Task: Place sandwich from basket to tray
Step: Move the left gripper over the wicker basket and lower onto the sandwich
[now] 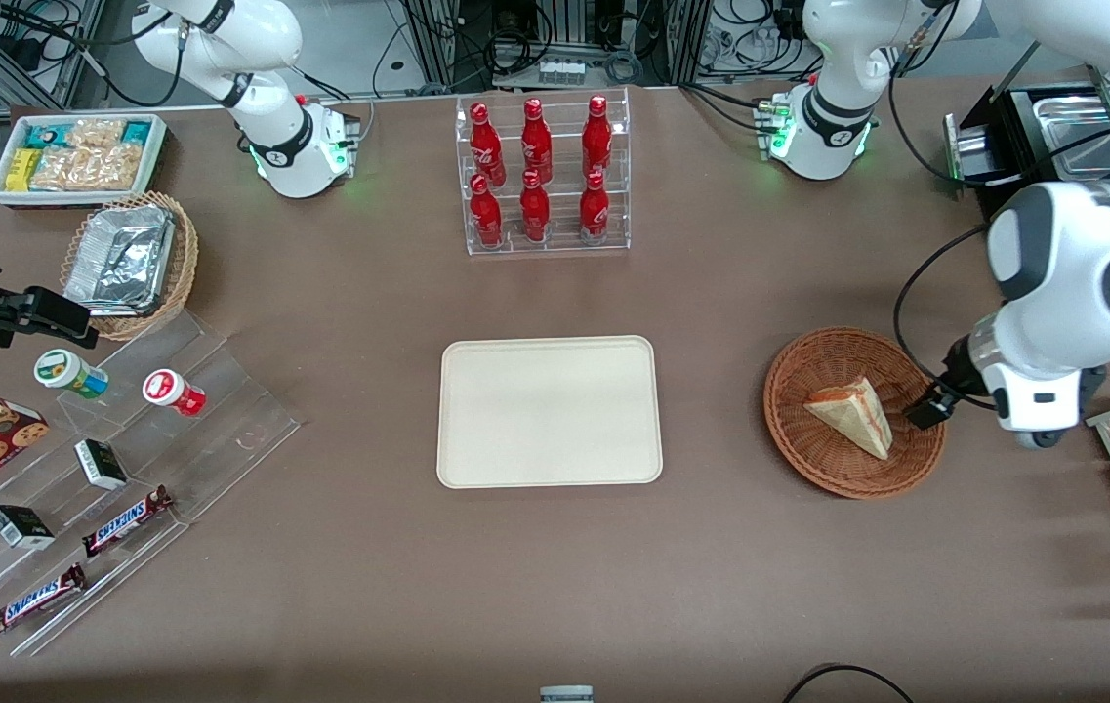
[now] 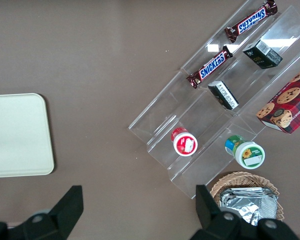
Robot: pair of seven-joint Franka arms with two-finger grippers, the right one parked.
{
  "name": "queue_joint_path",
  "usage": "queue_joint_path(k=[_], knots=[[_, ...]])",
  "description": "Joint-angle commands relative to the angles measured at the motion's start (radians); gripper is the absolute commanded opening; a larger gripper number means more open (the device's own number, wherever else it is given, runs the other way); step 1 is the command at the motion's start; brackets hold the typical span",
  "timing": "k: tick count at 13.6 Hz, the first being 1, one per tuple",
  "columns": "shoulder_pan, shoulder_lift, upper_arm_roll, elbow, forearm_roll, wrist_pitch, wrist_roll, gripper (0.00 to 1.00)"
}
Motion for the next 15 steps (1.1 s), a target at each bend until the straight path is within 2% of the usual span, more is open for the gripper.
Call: queue_joint_path(k=[1,7,14,15], knots=[[-0.012,-0.041,0.004,-0.143,-0.013,0.152,-0.06,1.0],[-0.064,-0.022,0.002,-0.279,-0.015,0.397,-0.155,1.0],[-0.067,0.025,0.007,-0.309,0.001,0.427,-0.152,1.0],[-0.065,0.036,0.007,-0.306,0.001,0.448,-0.155,0.94]])
